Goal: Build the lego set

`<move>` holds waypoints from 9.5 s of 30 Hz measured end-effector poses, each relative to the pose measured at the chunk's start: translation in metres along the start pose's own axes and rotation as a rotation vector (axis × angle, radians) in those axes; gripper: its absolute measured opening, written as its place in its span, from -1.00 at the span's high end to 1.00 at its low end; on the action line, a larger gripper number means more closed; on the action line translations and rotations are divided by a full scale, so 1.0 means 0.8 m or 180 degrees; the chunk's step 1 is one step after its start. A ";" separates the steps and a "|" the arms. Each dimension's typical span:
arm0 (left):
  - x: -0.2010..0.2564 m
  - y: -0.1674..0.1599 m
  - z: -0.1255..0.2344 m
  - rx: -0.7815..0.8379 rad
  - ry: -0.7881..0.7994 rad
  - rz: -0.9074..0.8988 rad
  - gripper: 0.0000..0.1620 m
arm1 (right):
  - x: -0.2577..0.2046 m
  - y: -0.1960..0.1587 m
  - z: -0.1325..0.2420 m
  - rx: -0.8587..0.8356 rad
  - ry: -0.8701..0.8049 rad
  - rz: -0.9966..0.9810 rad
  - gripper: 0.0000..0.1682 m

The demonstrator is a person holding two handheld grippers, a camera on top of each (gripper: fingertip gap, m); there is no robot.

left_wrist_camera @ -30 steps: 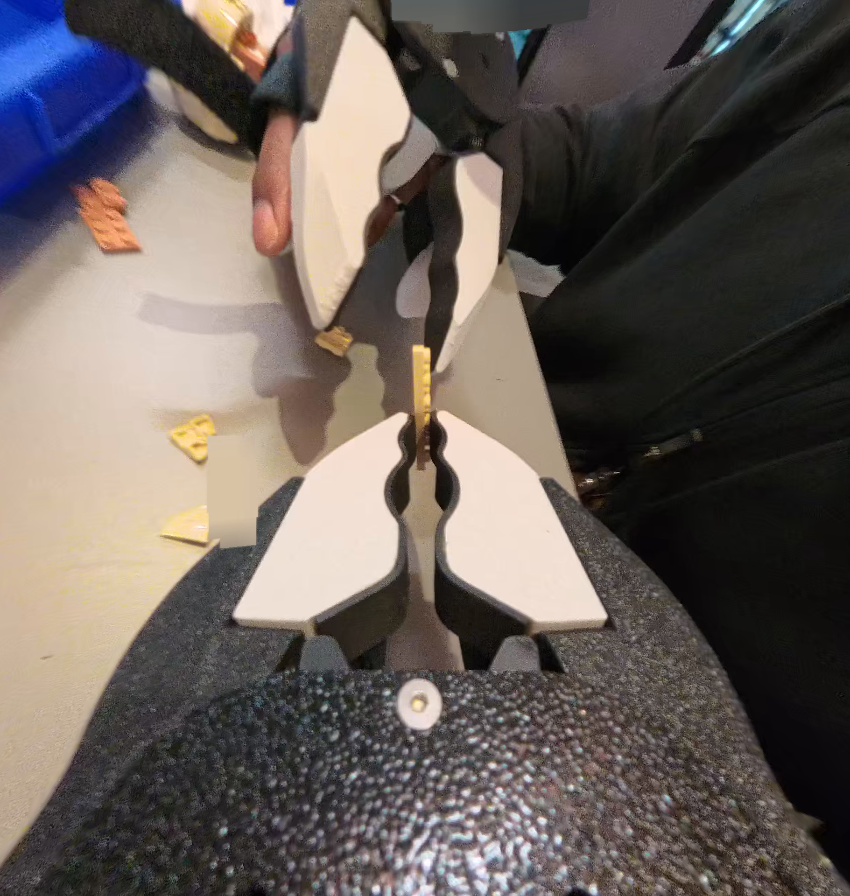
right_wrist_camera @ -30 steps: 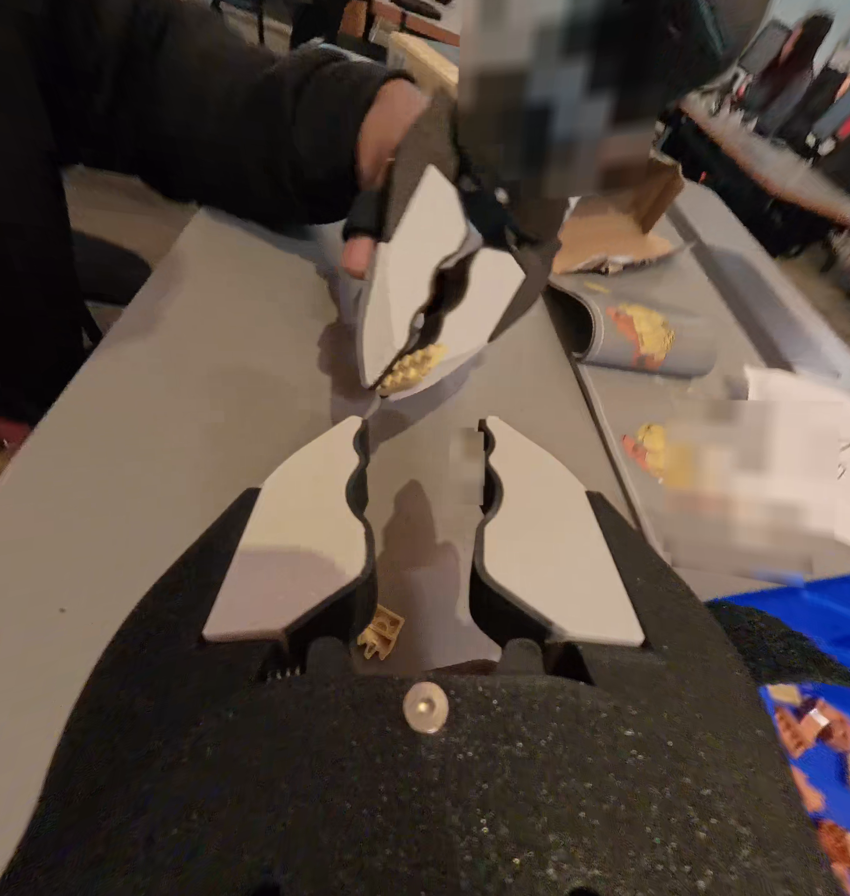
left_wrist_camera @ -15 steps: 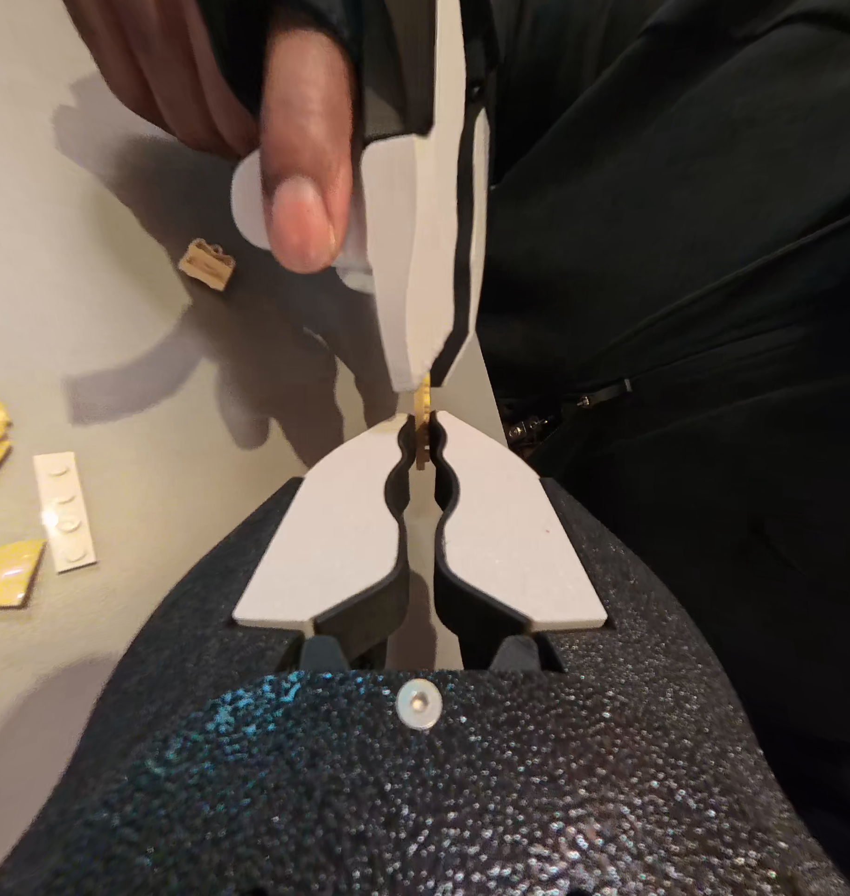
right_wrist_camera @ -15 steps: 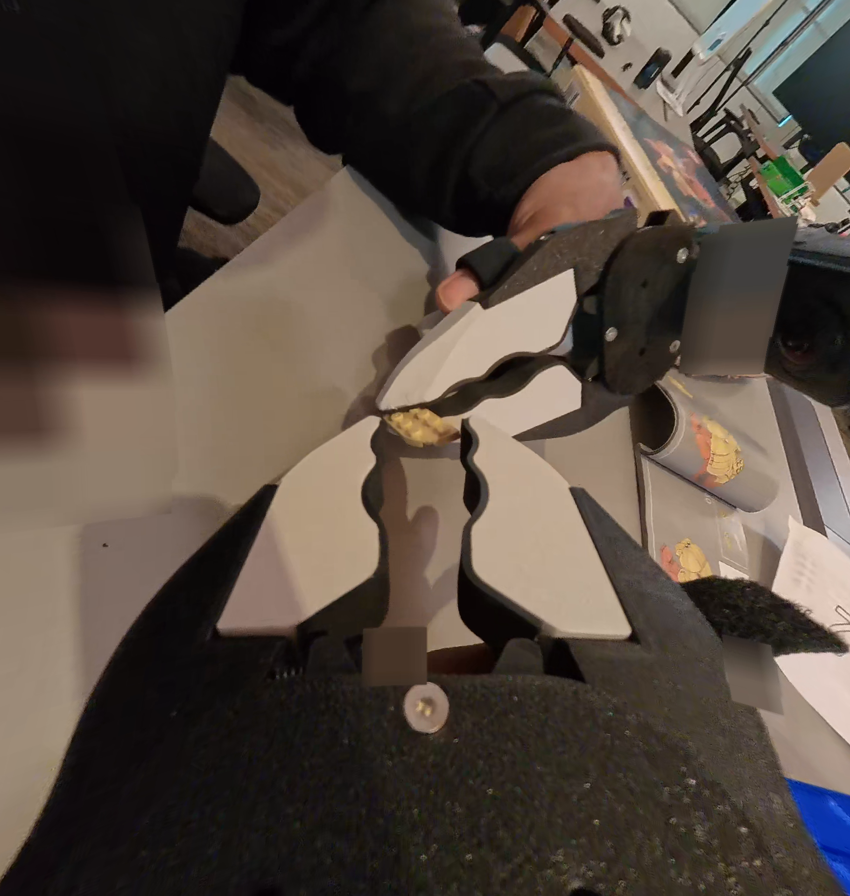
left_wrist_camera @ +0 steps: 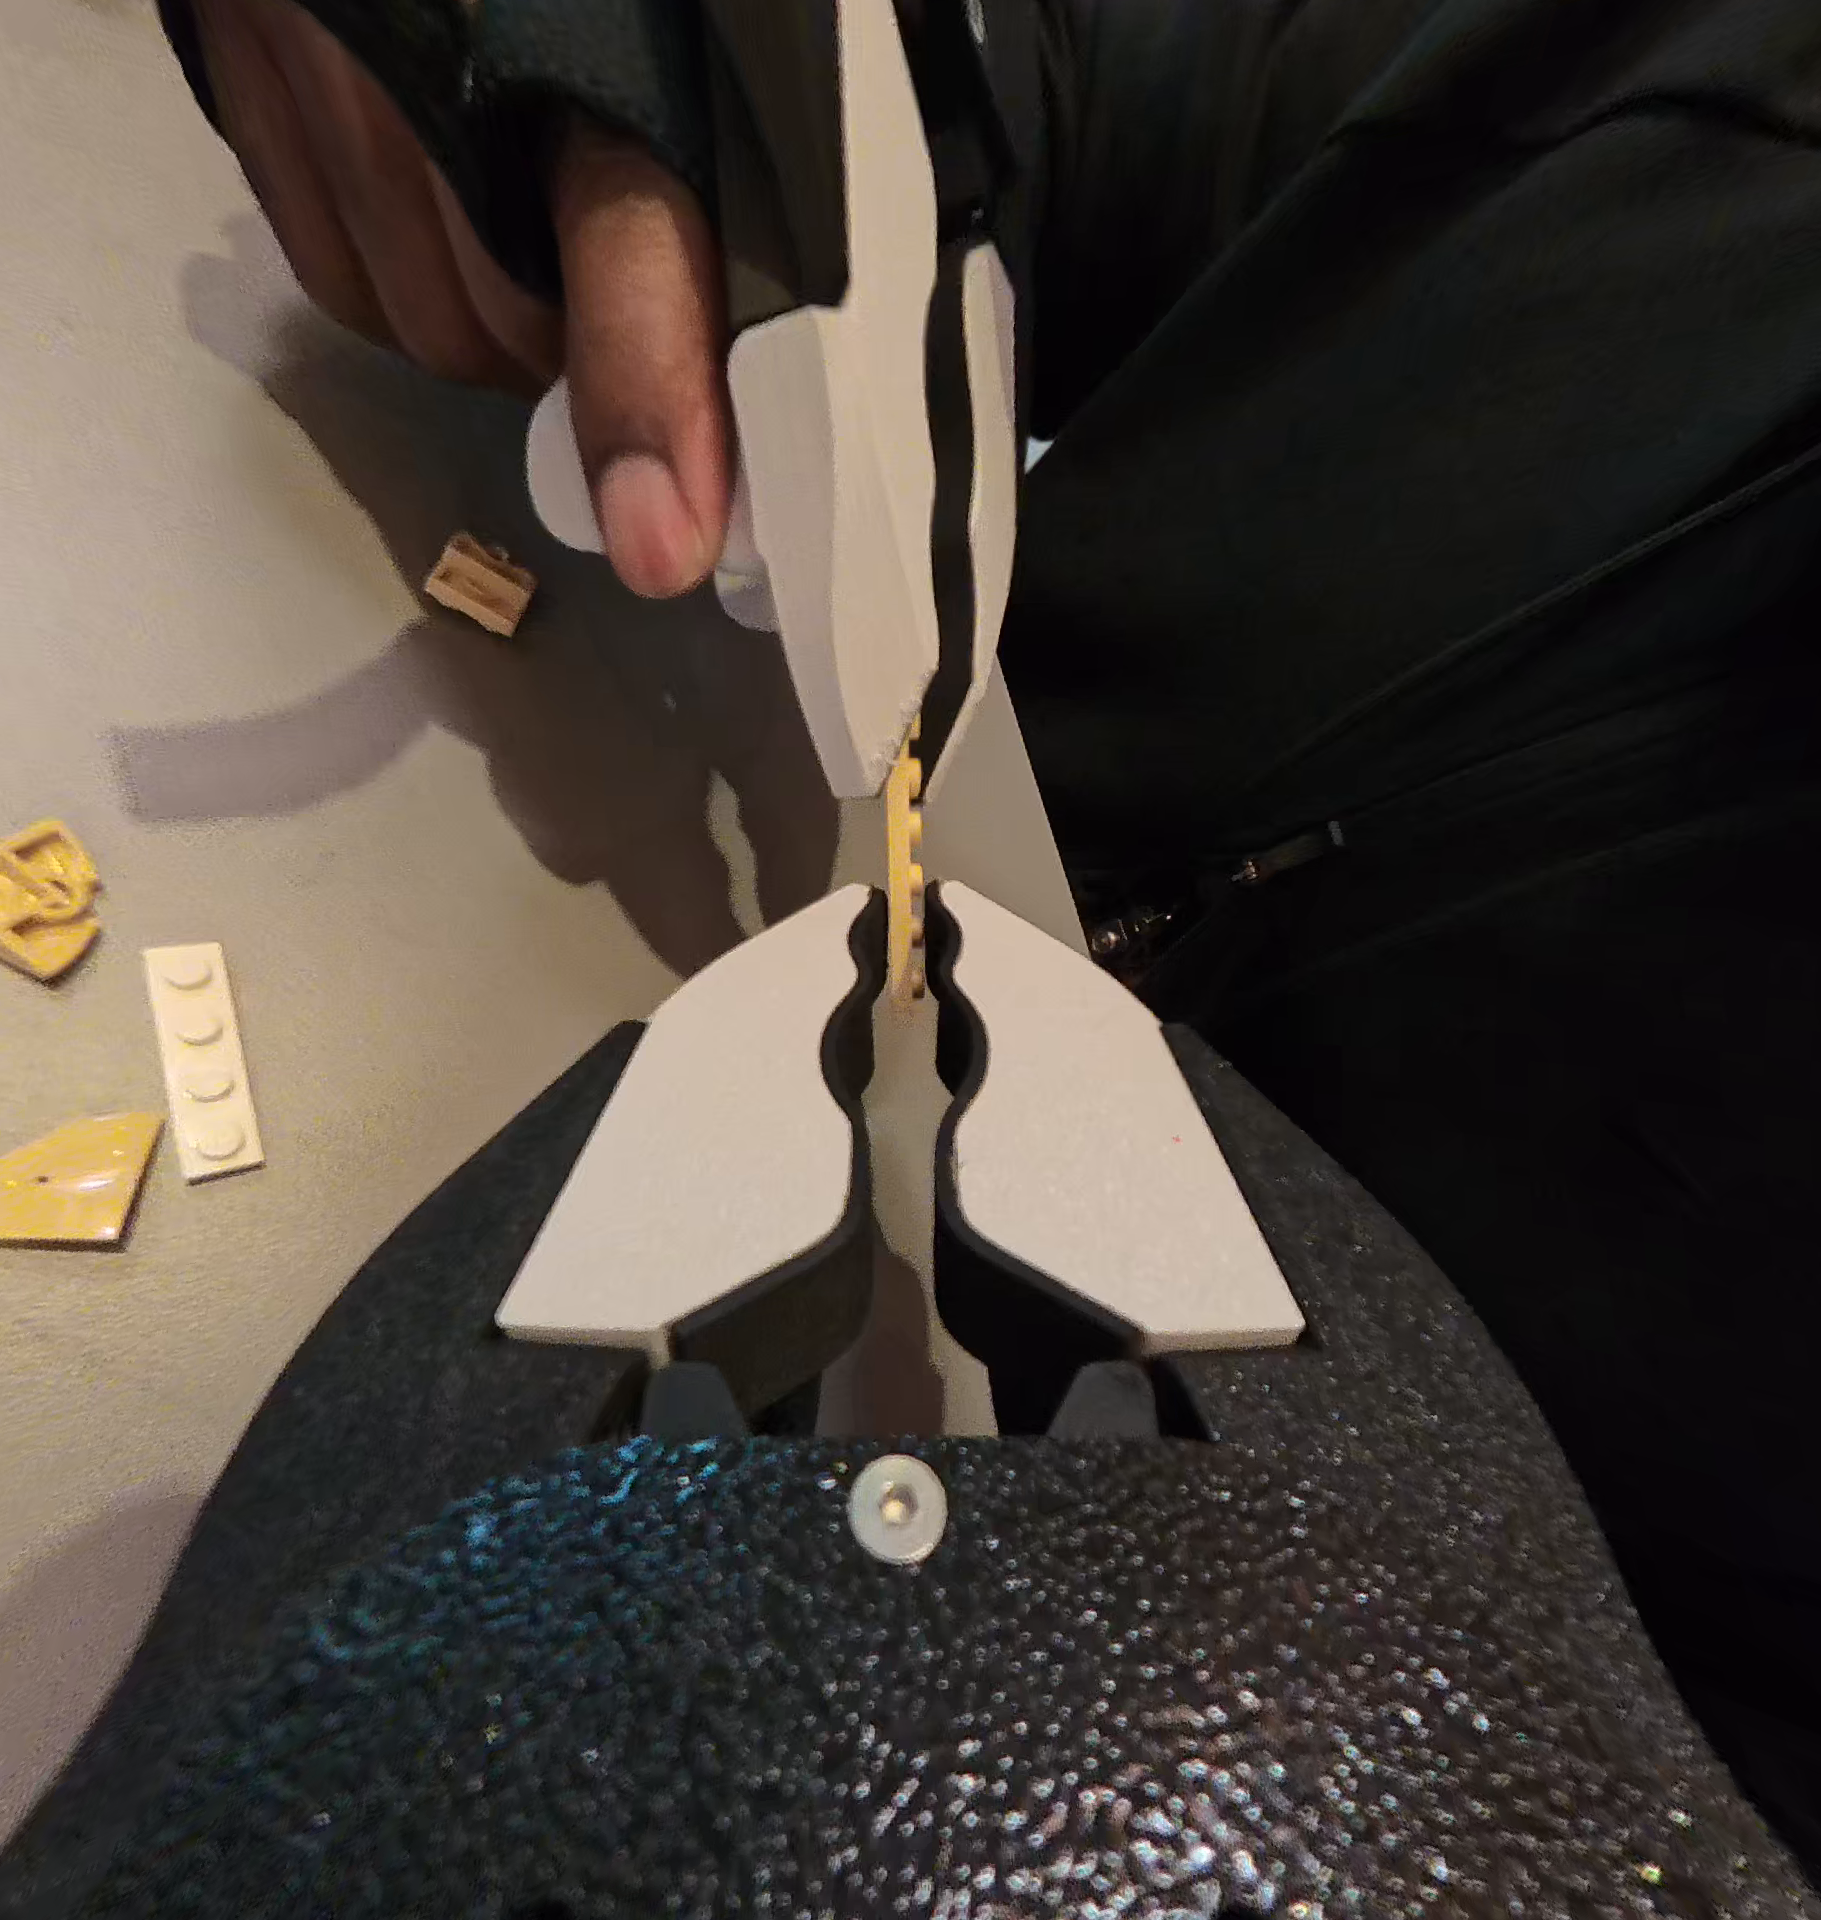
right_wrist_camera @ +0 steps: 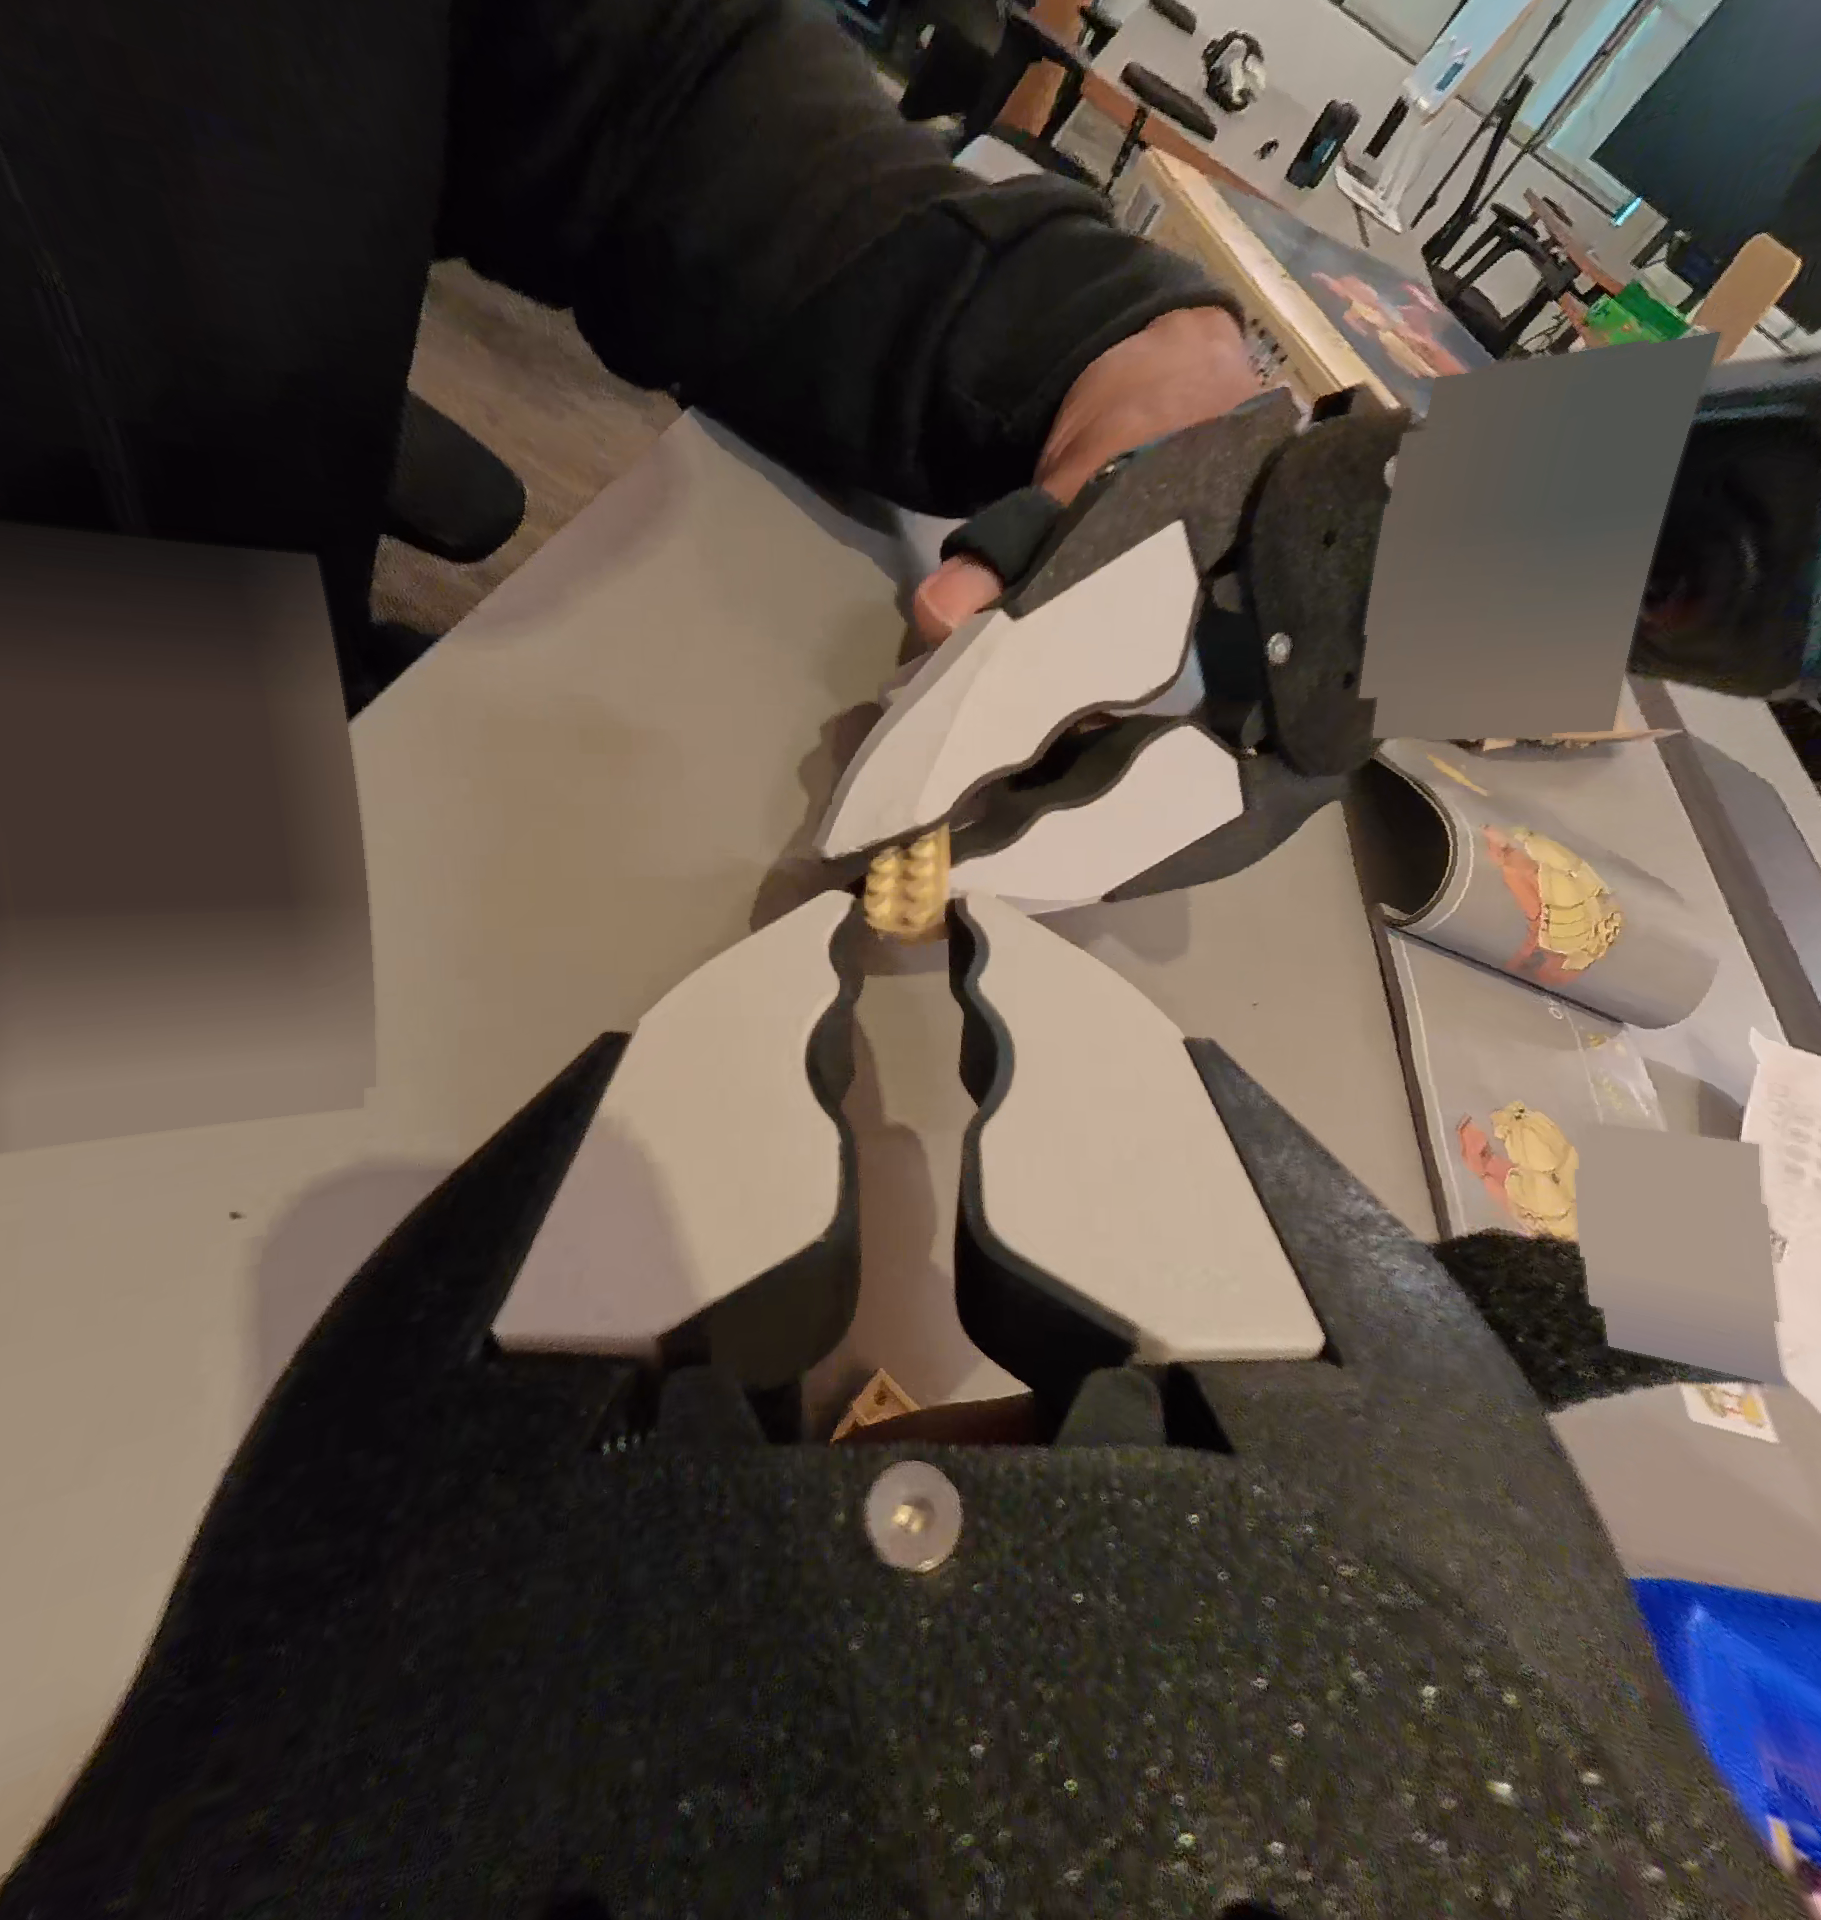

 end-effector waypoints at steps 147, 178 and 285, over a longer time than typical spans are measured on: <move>-0.032 0.058 0.065 0.1423 0.0836 -0.0271 0.62 | 0.065 0.030 0.057 0.1320 -0.1090 -0.1205 0.81; -0.063 0.021 0.072 -0.0078 0.2028 -0.0625 0.91 | 0.071 0.004 0.049 0.1088 -0.1159 -0.1528 0.80; 0.024 0.137 0.029 0.2275 0.0318 0.1267 0.86 | 0.041 0.063 0.078 0.1899 -0.1284 -0.0641 0.81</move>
Point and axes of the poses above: each gripper's, where its closed fingertips meet, z back along the fingers, y out of its top, x = y × z across the jaws, the point moved 2 cm from there along z, back along the fingers, and after that the axes turned 6 degrees about -z, right-handed, at the moved point
